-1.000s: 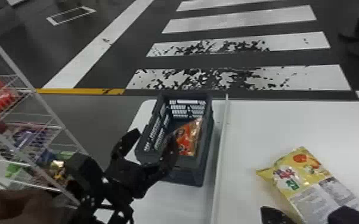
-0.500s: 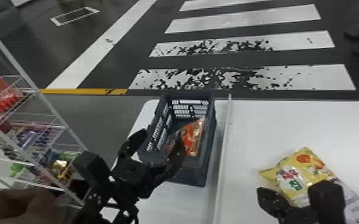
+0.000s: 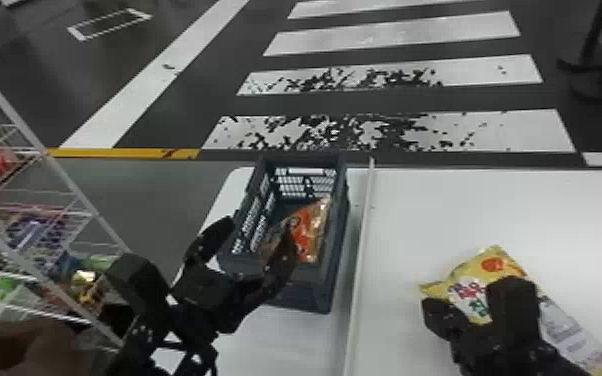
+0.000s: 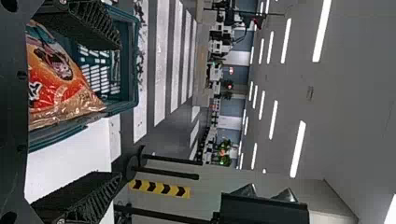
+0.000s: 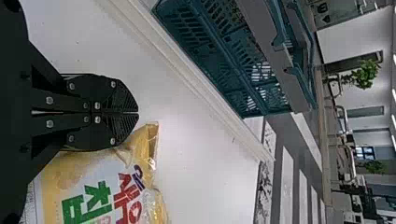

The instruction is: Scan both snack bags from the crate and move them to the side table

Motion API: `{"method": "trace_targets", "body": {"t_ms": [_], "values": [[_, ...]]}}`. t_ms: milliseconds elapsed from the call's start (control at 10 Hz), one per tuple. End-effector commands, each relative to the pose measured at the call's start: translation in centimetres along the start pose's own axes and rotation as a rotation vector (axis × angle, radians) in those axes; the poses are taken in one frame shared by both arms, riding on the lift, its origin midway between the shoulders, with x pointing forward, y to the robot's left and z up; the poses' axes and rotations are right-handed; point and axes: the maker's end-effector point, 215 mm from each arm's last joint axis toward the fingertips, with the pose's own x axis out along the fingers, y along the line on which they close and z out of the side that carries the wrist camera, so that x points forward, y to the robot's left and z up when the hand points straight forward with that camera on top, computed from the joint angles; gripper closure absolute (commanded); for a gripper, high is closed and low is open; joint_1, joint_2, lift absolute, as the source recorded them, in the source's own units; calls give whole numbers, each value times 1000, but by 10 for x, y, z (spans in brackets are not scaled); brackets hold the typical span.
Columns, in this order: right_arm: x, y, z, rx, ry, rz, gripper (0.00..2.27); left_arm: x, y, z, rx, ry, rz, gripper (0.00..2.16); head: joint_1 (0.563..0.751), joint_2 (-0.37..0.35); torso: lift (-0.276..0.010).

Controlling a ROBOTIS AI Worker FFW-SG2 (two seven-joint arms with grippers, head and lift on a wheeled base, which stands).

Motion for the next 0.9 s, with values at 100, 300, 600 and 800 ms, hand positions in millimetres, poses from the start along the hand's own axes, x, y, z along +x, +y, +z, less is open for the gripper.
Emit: {"method": "trace_targets", "body": {"t_ms": [100, 300, 600, 800], "values": [[3, -20, 9, 3, -9, -36, 2013, 1, -1, 0, -3, -1, -2, 29, 695, 269, -95], [1, -45, 13, 19, -16, -86, 2010, 2, -2, -4, -9, 3, -4, 29, 695, 245, -95], [-8, -83, 22, 61, -38, -146, 2010, 1, -2, -9, -13, 10, -7, 29, 695, 200, -95], [-13, -100, 20, 83, -48, -174, 2010, 2, -5, -9, -15, 9, -12, 29, 695, 166, -95]]}}
